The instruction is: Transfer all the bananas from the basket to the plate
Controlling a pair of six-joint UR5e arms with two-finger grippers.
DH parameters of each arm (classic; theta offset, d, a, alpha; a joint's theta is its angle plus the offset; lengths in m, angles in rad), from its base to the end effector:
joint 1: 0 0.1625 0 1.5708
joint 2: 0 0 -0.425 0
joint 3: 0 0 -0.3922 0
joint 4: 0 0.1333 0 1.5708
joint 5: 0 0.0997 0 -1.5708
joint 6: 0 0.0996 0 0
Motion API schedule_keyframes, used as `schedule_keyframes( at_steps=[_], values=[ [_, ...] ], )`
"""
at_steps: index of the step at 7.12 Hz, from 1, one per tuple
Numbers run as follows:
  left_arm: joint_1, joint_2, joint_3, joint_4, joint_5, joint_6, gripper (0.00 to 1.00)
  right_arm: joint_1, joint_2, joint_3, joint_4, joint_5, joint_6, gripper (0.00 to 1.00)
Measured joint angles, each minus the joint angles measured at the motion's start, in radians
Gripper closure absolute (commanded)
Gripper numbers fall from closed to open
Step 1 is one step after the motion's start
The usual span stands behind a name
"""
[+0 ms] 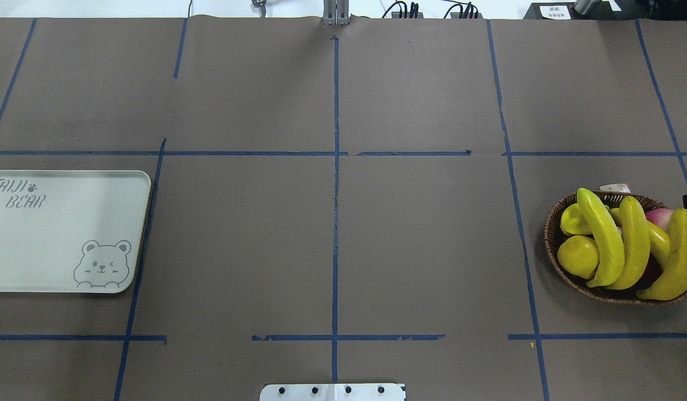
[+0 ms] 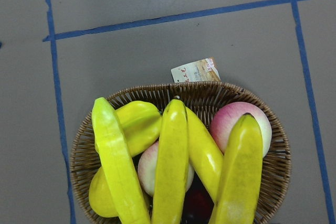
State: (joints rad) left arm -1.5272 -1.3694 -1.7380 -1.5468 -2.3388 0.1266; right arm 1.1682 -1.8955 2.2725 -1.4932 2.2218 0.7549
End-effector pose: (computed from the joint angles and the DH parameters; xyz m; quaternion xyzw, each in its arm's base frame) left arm -0.0465 -0.4047 0.6696 -0.0114 0.3753 0.0679 0.9244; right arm -0.0714 -0.3538 0.4483 0.0083 -0.3776 0.0908 0.9215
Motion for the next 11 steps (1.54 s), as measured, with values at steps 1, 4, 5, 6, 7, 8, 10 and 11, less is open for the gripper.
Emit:
schedule_keyframes(
  at_steps=[1, 4, 5, 6, 7, 8, 10, 11],
  values=[
    [0.001, 0.001, 0.000, 0.001, 0.000, 0.000, 0.00, -0.030, -0.057, 0.008, 0.078, -0.034, 0.058, 0.02],
    [0.002, 0.001, 0.000, 0.004, -0.001, -0.001, 0.00, -0.204, -0.187, -0.003, 0.304, -0.195, 0.255, 0.02],
    [0.002, 0.001, 0.000, 0.005, -0.001, -0.001, 0.00, -0.260, -0.209, -0.035, 0.377, -0.246, 0.301, 0.02],
    [0.002, 0.001, 0.000, 0.004, 0.000, -0.001, 0.00, -0.305, -0.220, -0.090, 0.468, -0.281, 0.336, 0.02],
    [0.002, 0.001, 0.000, 0.003, 0.000, 0.000, 0.00, -0.329, -0.228, -0.139, 0.541, -0.295, 0.350, 0.02],
    [0.002, 0.001, 0.000, 0.002, 0.000, 0.001, 0.00, -0.347, -0.238, -0.167, 0.577, -0.301, 0.356, 0.02],
    [0.010, 0.001, 0.000, 0.000, 0.000, 0.001, 0.00, -0.390, -0.251, -0.191, 0.595, -0.309, 0.361, 0.05],
    [0.013, 0.001, 0.000, -0.001, 0.000, 0.001, 0.00, -0.412, -0.253, -0.197, 0.597, -0.312, 0.371, 0.22]
  ],
)
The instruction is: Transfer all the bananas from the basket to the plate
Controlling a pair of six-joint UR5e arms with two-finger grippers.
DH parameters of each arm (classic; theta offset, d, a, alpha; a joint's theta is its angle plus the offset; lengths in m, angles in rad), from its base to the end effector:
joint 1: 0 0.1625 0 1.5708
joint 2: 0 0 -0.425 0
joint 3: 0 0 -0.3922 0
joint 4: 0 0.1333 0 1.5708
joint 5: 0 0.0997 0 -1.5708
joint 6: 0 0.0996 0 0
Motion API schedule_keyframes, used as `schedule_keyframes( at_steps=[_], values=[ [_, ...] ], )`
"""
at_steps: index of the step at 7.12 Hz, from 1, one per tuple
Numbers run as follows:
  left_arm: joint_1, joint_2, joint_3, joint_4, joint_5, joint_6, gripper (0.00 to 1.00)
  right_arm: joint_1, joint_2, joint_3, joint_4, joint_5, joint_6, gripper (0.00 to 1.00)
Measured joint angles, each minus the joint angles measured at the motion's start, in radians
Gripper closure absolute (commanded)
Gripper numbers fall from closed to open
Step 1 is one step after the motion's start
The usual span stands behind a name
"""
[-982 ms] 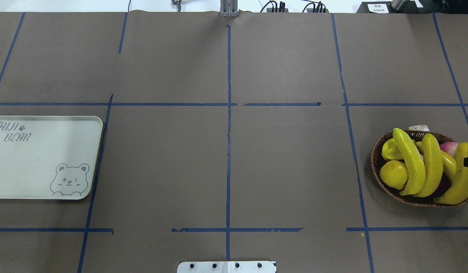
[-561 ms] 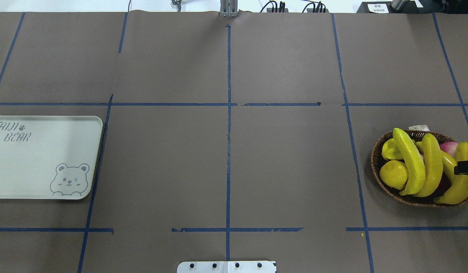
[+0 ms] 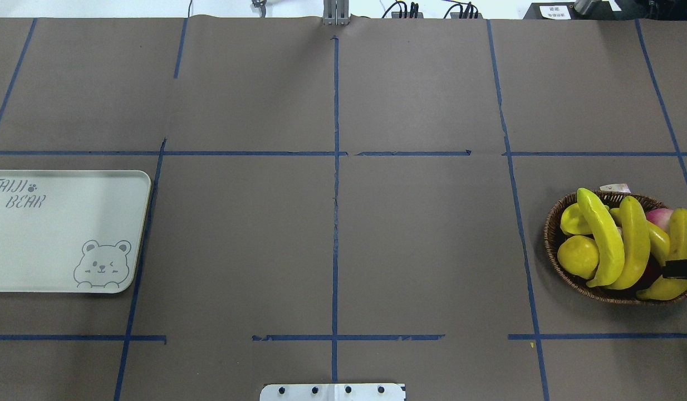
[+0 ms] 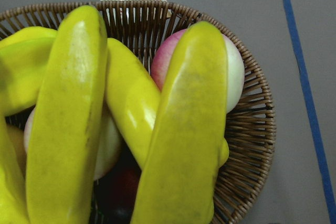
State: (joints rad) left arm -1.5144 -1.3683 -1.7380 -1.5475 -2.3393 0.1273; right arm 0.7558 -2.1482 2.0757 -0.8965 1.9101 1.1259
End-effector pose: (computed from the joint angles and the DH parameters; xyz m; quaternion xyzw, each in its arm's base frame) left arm -0.0413 -0.4048 0.6700 -0.0139 0.3754 0.0741 0.9238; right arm -0.1457 -0.2749 0.5680 0.0320 -0.3321 0.0963 0.9378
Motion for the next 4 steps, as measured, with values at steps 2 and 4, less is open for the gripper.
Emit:
schedule_keyframes(
  at_steps=[2, 4],
  values=[
    [0.002, 0.000, 0.000, 0.000, 0.000, 0.000, 0.00, -0.029, 0.000, -0.002, 0.001, -0.002, 0.015, 0.54],
    [0.002, 0.000, 0.001, 0.001, 0.000, 0.000, 0.00, -0.035, 0.003, -0.002, 0.001, -0.001, 0.018, 0.83]
  ],
)
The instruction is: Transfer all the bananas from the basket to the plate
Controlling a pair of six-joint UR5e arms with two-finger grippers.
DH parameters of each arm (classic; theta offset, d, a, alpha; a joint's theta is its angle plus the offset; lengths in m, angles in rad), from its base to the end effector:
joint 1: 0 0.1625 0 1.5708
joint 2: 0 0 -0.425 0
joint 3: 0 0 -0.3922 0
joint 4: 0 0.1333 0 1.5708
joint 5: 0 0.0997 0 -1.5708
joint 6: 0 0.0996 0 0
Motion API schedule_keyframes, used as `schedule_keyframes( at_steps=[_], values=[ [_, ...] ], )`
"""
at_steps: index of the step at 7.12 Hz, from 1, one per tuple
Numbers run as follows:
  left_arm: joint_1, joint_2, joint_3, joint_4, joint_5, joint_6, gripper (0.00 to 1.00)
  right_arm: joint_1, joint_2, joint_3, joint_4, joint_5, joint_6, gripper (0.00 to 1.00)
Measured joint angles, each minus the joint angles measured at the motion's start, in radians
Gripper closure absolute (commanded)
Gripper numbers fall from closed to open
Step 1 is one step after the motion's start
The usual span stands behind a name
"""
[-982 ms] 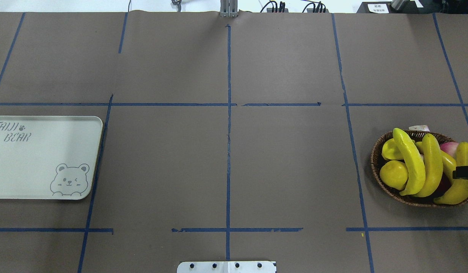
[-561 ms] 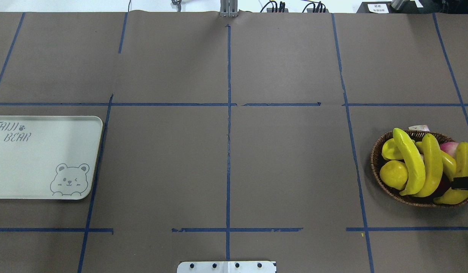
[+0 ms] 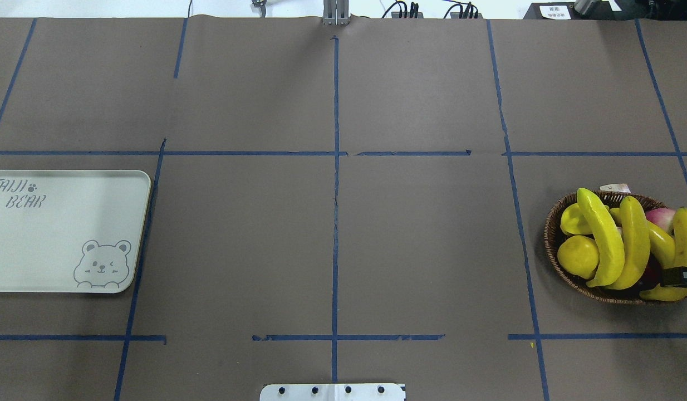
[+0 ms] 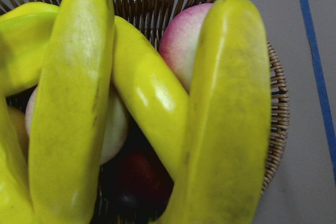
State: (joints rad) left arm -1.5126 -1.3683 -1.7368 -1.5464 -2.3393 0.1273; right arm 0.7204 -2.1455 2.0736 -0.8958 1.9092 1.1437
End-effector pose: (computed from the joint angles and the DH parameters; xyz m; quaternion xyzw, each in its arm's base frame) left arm -0.0406 -0.4047 0.6707 -0.0153 0.3754 0.0745 0.9237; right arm -0.1560 -0.2703 0.5682 0.0239 -0.3332 0.0881 0.9384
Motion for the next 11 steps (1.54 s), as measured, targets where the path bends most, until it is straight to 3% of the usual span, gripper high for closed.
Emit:
schedule_keyframes(
  at_steps=[5, 7, 9, 11],
  values=[
    [0.001, 0.000, -0.002, -0.001, 0.000, 0.000, 0.00, 0.023, -0.010, 0.067, 0.000, 0.025, -0.010, 0.95],
    [0.001, -0.004, -0.009, -0.001, 0.003, 0.004, 0.00, 0.106, 0.010, 0.130, 0.002, 0.148, -0.017, 0.95],
    [0.002, -0.025, -0.048, -0.002, 0.002, -0.002, 0.00, 0.147, 0.097, 0.136, 0.003, 0.227, -0.017, 0.95],
    [0.003, -0.081, -0.084, -0.028, 0.004, -0.004, 0.00, 0.145, 0.247, 0.085, 0.003, 0.243, -0.005, 0.94]
  ],
)
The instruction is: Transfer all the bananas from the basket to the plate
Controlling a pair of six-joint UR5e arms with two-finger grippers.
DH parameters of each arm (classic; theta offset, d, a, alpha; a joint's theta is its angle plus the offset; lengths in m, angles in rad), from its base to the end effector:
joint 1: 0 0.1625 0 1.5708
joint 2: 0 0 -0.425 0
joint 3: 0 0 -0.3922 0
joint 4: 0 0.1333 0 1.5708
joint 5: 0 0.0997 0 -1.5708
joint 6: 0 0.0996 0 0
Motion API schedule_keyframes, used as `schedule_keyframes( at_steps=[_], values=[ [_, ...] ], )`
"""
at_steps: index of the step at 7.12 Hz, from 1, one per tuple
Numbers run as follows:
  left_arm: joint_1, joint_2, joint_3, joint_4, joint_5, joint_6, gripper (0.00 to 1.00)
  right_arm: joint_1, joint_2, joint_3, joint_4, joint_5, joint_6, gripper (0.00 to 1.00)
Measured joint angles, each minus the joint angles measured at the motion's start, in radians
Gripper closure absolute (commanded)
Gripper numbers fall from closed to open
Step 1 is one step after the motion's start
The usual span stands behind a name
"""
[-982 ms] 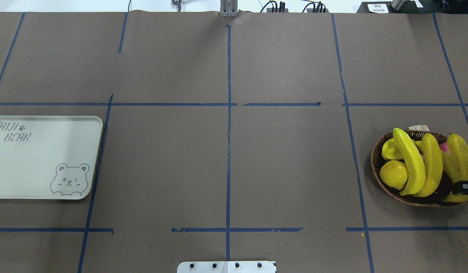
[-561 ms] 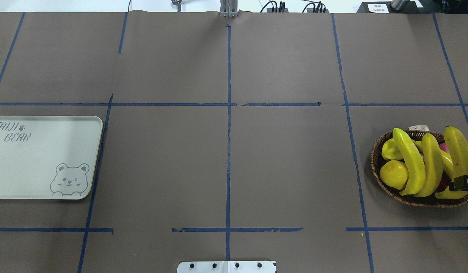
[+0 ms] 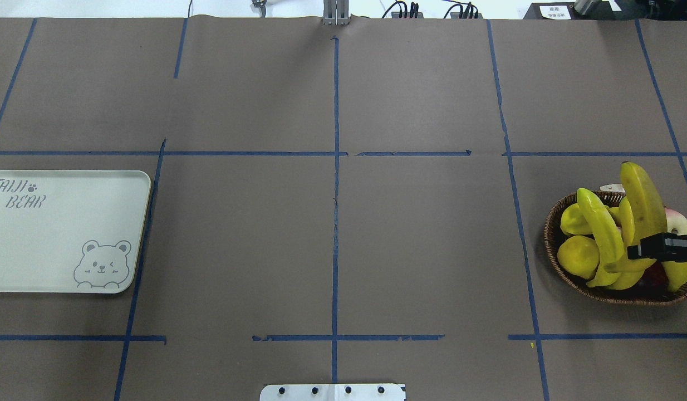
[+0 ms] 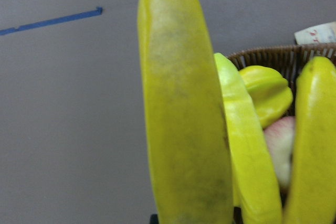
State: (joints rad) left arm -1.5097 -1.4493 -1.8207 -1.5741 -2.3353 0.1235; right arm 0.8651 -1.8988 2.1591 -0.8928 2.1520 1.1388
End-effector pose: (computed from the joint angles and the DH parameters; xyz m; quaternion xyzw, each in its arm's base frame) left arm -0.0370 -0.4488 0.5923 0.0726 0.3701 0.1098 0.9196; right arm -0.1789 -0.3312 0.4327 0.0580 -0.4996 0.0571 0.8624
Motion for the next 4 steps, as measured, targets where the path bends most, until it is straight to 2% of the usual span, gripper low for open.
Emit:
schedule_keyframes(
  at_steps=[2, 4],
  values=[
    [0.003, -0.056, -0.003, -0.019, -0.012, -0.003, 0.00, -0.034, 0.172, -0.075, -0.004, 0.000, 0.017, 0.93],
    [0.039, -0.068, 0.003, -0.036, -0.084, -0.002, 0.00, -0.106, 0.325, -0.129, -0.008, -0.009, 0.090, 0.92]
  ],
)
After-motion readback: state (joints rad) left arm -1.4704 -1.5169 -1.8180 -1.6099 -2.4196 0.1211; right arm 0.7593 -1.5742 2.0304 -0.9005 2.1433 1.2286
